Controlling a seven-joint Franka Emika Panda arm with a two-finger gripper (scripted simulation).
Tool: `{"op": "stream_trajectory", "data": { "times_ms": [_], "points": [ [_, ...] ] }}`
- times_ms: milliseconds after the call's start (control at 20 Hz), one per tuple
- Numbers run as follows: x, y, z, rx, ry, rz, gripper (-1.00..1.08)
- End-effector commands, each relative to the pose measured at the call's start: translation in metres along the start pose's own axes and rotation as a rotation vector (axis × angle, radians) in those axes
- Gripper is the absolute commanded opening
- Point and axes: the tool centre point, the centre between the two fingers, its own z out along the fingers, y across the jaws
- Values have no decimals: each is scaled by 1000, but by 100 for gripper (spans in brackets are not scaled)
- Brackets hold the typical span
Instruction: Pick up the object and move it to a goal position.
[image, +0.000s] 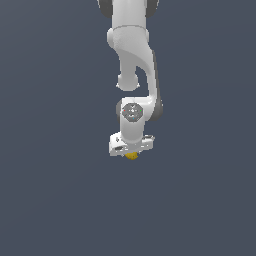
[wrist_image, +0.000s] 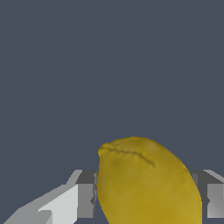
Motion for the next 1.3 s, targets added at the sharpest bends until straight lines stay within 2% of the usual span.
{"op": "stream_trajectory", "data": {
  "times_ms": [0, 800, 1250],
  "points": [
    [-9, -5, -2, 0, 1, 0, -100],
    [-100, -56, -20, 0, 1, 0, -100],
    [-127, -72, -25, 0, 1, 0, -100]
  ]
}}
